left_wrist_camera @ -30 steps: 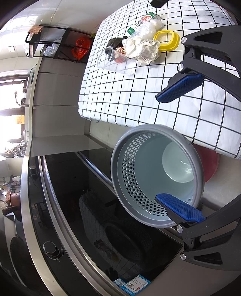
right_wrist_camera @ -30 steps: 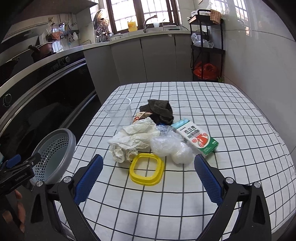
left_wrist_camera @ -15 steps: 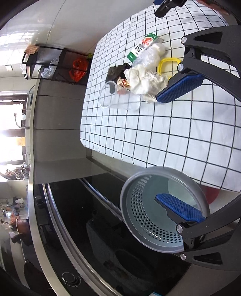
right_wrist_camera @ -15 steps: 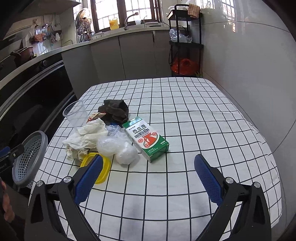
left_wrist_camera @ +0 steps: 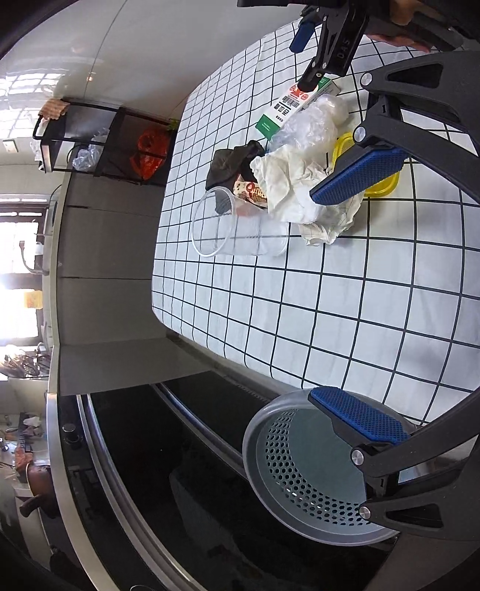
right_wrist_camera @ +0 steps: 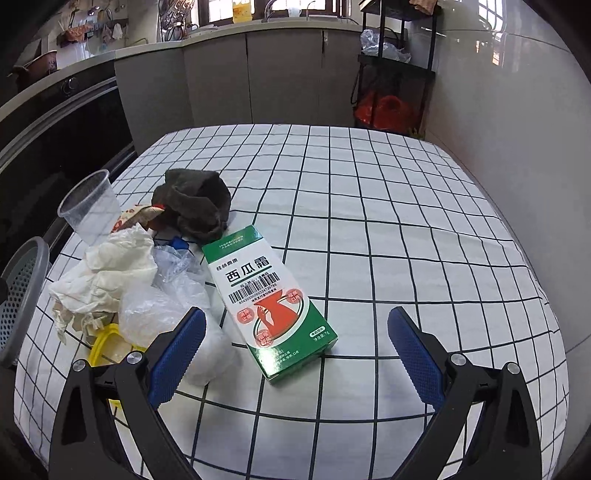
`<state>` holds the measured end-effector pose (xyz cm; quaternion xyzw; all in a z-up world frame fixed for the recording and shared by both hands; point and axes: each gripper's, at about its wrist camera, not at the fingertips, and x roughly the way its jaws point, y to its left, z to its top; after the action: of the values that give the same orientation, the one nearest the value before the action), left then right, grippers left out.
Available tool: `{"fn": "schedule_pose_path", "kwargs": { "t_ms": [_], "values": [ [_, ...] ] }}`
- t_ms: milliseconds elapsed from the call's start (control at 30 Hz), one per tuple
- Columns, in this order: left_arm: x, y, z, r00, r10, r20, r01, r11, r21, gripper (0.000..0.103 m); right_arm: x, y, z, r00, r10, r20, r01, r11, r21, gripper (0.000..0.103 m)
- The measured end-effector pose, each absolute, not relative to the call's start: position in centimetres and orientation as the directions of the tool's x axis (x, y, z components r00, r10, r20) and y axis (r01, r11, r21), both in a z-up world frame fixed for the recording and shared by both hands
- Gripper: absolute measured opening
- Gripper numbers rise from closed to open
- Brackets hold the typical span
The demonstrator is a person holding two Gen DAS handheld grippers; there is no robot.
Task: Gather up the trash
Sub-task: 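Move the right tool to the green box and close on it while the left tool approaches the clear cup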
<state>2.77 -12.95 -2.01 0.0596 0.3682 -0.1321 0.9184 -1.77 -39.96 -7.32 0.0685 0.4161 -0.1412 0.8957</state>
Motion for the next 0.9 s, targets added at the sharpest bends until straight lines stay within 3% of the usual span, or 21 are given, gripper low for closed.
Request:
{"fn": "schedule_pose_path", "kwargs": {
  "t_ms": [800, 867, 900],
  "values": [
    [3.2, -13.9, -3.4, 0.684, -0.166, -0.710, 0.273, 0.961, 0.038, 0.096, 3.7, -38.8, -10.4, 0.555, -0.099, -0.826, 0.209, 0.978, 0.024, 0.093],
    [3.2, -13.9, -3.4, 0.683, -0.166, -0.711, 0.273, 0.961, 0.038, 0.097, 3.9, -38.6, -10.5, 0.552, -0.089, -0.829, 0.203, 0.979, 0.031, 0.084],
    [3.2, -13.8, -3.4, 0.683, -0.165, -0.711, 0.273, 0.961, 0.039, 0.097, 4.0, -38.5, -10.6, 0.547, -0.090, -0.832, 0.204, 0.979, 0.029, 0.069]
  ]
}}
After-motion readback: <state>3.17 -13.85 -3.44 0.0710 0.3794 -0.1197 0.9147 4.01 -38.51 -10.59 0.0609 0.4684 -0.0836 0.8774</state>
